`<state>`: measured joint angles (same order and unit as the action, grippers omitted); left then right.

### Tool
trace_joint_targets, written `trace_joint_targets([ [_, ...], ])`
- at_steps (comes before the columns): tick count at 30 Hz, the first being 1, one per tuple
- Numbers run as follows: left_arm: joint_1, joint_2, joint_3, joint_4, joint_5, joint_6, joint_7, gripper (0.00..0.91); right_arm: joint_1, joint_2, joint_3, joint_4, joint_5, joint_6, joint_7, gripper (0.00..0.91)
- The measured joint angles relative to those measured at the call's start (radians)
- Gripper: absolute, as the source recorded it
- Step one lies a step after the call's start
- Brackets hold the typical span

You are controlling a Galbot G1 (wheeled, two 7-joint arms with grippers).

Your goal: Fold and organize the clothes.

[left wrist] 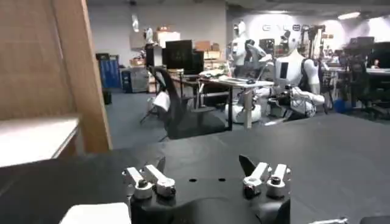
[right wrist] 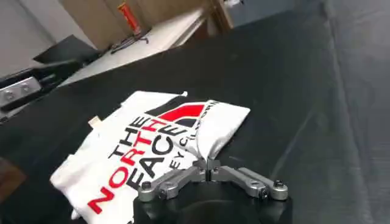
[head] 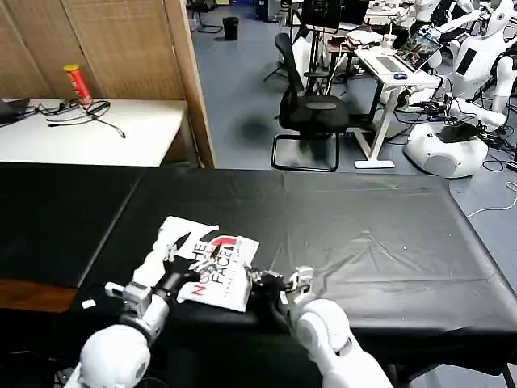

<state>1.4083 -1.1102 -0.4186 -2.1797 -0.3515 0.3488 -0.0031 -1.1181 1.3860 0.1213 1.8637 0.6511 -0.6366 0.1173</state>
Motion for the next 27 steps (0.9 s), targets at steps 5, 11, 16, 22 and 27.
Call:
trace_joint_targets([
  [5,0.019,-0.002,-0.019,0.008,0.001,-0.008,0.0,0.878,-0.016,-0.058,0.062,0.056,0.028,-0.015,-0.004,0.0],
  [11,0.039,-0.002,-0.036,0.017,0.001,-0.02,-0.001,0.878,-0.027,-0.165,0.152,0.083,0.0,-0.077,-0.019,0.702],
  [16,0.056,-0.003,-0.055,0.021,-0.001,-0.024,-0.019,0.878,-0.045,-0.232,0.198,0.113,-0.069,-0.1,-0.044,0.878],
  [22,0.068,-0.002,-0.077,0.022,-0.039,-0.038,-0.074,0.878,-0.085,-0.276,0.214,0.166,-0.132,-0.1,-0.058,0.878],
  [27,0.088,0.008,-0.087,0.022,-0.035,-0.052,-0.074,0.878,-0.159,-0.305,0.22,0.215,-0.214,0.031,-0.031,0.878],
])
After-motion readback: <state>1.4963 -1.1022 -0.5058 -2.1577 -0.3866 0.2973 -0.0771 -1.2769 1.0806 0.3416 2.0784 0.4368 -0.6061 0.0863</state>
